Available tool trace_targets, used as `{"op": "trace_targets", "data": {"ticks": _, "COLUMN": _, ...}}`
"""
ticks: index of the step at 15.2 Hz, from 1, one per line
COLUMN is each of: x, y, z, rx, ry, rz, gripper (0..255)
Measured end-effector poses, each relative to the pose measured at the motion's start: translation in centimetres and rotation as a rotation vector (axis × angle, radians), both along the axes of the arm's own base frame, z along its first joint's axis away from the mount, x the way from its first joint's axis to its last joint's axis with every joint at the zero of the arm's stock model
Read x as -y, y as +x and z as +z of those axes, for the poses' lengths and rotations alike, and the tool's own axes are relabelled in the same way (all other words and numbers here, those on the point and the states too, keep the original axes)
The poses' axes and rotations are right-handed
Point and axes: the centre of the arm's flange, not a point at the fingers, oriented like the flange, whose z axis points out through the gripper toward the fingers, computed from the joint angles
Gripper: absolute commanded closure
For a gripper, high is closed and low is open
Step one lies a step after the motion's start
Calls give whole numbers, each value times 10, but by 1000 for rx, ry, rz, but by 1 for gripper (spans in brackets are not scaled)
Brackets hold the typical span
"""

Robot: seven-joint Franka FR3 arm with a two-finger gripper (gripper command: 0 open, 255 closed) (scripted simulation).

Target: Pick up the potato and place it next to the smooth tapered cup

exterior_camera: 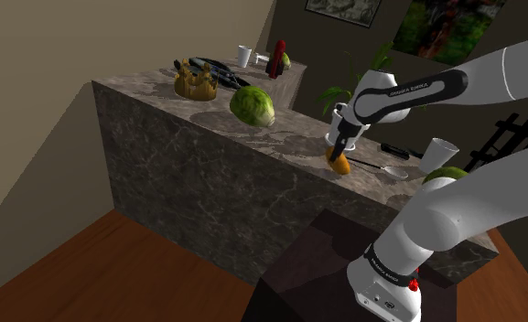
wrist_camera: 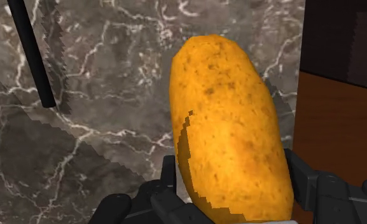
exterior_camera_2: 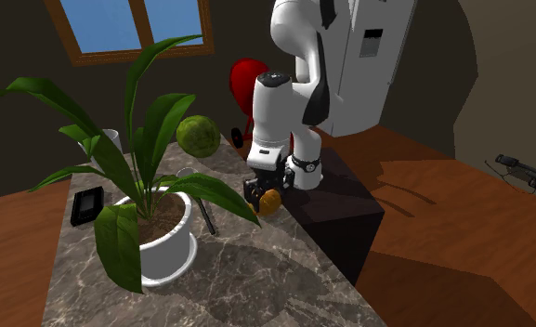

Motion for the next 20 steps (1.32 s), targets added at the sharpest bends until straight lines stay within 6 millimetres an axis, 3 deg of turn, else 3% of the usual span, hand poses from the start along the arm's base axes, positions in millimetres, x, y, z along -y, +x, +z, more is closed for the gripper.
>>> {"op": "trace_targets", "data": {"ticks": 20, "x": 0, "y": 0, "z": 104, "rx": 0, "ry": 0, "rz": 0, "gripper": 255}}
